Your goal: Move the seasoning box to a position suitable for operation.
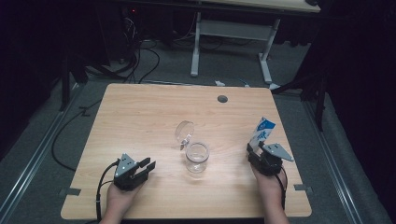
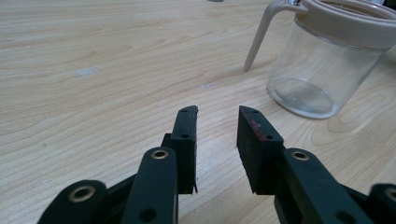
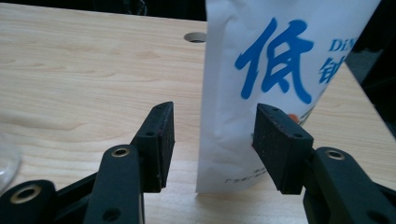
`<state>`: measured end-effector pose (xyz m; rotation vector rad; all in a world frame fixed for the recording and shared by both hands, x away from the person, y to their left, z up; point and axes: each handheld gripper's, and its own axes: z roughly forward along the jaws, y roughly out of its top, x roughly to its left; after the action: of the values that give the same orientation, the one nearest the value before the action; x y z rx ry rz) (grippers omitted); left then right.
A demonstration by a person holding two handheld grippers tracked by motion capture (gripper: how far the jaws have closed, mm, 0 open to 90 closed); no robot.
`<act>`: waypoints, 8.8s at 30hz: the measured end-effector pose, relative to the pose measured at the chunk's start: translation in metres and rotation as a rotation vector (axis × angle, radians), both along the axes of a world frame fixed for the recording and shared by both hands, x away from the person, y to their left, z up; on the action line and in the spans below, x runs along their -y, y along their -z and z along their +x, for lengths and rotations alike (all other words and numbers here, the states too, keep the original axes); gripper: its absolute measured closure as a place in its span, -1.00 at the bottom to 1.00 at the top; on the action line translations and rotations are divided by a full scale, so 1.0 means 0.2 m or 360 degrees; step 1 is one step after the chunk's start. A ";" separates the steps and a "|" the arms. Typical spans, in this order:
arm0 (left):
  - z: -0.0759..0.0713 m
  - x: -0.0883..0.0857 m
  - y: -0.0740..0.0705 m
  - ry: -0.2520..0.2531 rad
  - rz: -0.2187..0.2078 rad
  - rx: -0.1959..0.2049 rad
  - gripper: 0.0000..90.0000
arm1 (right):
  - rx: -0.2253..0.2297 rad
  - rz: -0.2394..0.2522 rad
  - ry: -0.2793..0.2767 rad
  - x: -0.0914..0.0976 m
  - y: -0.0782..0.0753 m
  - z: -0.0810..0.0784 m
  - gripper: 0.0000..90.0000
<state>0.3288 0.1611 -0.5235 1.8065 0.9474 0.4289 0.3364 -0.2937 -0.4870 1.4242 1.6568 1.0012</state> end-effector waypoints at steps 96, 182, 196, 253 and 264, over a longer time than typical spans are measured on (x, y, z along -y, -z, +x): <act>-0.01 -0.01 0.01 0.0008 -0.0062 0.0007 0.54 | 0.0044 0.0004 0.0004 0.24 0.00 -0.01 0.54; -0.06 0.02 0.01 0.0140 0.0014 0.0152 -0.23 | -0.0522 -0.0067 -0.0538 0.08 -0.33 -0.09 1.00; -0.07 0.02 0.02 0.0141 -0.0033 0.0105 -0.32 | -0.0691 -0.0127 -0.0546 0.02 -0.36 -0.09 1.00; -0.10 0.05 0.00 0.0235 -0.0044 0.0129 -0.32 | -0.1331 -0.0377 -0.0658 -0.10 -0.50 -0.01 1.00; -0.12 0.07 -0.01 0.0286 -0.0047 0.0131 -0.26 | -0.1394 -0.0425 -0.0636 -0.13 -0.51 0.01 1.00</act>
<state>0.3055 0.1465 -0.5224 1.8150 0.7241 0.3709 0.3381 -0.2685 -0.3858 1.4643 2.6657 0.2931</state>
